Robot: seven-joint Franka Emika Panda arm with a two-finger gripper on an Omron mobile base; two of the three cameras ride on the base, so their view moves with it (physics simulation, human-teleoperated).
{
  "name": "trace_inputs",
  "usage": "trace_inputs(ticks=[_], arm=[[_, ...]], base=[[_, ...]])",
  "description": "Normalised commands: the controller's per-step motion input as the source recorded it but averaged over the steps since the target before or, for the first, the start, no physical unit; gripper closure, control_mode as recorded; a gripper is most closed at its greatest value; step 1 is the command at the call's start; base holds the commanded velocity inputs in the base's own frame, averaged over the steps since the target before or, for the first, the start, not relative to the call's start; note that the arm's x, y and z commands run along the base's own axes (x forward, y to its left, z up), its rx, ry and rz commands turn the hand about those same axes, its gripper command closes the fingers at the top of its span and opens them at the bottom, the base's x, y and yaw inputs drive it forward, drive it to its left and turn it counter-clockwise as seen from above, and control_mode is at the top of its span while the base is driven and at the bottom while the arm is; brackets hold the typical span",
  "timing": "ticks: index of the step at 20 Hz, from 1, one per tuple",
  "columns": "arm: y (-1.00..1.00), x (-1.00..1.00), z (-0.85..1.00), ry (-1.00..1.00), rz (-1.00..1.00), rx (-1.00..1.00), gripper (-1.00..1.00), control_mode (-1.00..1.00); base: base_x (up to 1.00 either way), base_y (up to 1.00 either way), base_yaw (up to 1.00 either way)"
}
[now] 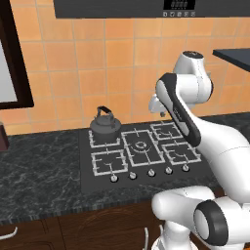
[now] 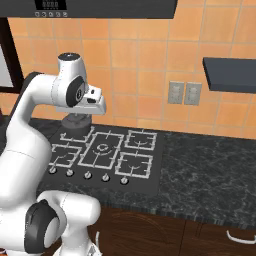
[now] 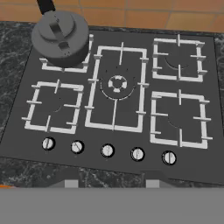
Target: Turn off the rear left burner of the stove.
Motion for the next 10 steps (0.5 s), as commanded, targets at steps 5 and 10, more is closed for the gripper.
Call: trace_inputs(ticks=[5,10], arm=[[0.14,-0.29,-0.01,0.00,0.03,-0.01,-1.00,-1.00],[0.78,-0.64,-0.18,0.00,0.15,-0.04,-1.00,-1.00]], base=[[0.00,0.00,0.00],[0.00,0.00,0.00]])
